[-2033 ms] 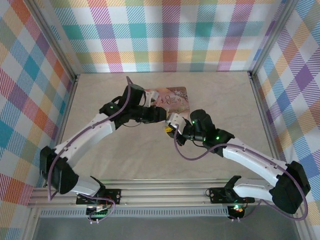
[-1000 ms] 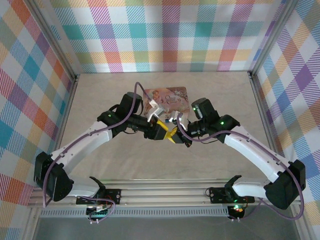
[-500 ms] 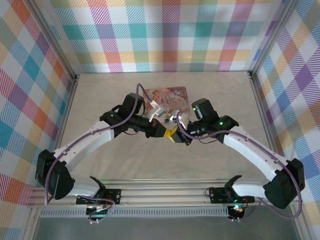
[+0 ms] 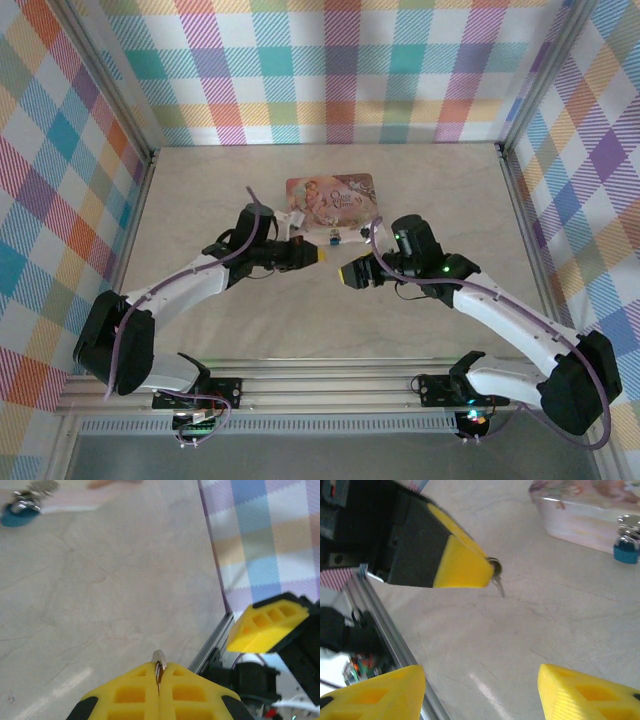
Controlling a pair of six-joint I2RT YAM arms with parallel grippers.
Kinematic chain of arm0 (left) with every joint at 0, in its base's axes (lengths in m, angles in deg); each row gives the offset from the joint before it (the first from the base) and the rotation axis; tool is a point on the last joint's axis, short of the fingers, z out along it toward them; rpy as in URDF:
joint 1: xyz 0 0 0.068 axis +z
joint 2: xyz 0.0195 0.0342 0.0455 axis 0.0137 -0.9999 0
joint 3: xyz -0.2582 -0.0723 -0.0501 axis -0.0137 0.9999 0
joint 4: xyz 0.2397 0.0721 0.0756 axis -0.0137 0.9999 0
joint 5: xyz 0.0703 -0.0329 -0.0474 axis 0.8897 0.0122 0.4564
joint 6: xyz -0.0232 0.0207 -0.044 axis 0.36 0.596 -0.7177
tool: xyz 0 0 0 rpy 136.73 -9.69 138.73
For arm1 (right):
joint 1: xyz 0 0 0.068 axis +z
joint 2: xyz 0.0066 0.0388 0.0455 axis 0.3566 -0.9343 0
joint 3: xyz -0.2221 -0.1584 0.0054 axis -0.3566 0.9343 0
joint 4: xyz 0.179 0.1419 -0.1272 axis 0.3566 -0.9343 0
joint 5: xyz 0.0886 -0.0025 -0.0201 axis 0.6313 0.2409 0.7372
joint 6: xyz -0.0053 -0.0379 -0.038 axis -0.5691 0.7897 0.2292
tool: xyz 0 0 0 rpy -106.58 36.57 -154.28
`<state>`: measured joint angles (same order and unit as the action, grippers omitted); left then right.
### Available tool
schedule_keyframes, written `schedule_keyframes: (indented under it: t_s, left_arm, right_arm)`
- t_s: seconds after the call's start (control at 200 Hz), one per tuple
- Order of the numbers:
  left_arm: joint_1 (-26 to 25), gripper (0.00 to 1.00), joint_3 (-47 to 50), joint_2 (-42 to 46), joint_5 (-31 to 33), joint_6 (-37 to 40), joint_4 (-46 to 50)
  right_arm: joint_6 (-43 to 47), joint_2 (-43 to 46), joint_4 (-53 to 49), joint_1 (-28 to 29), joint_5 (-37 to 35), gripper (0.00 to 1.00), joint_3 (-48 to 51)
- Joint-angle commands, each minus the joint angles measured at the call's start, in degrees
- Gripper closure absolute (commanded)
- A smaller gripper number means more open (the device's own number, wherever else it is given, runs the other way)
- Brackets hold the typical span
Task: Unlock the padlock with the key
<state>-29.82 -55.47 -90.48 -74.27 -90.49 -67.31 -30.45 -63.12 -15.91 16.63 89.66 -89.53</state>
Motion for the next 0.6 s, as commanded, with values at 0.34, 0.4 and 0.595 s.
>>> schedule_keyframes:
  t_s: [0.34, 0.4, 0.595]
  left_arm:
    - [2.23, 1.00, -7.39, -2.36, -8.26, -14.87, -11.51]
    - [2.32, 1.00, -7.47, -2.80, -8.34, -15.74, -12.03]
    - [2.42, 1.00, -6.12, -3.72, -9.15, -20.72, -17.53]
  right_arm:
    - [-26.91, -8.00, 16.02, -0.03, -4.75, 0.50, -4.08]
    - [-28.98, -7.50, 18.26, -0.29, -5.89, 0.56, -3.26]
    - [-34.60, -4.22, 25.72, -0.60, -8.20, 0.61, 0.49]
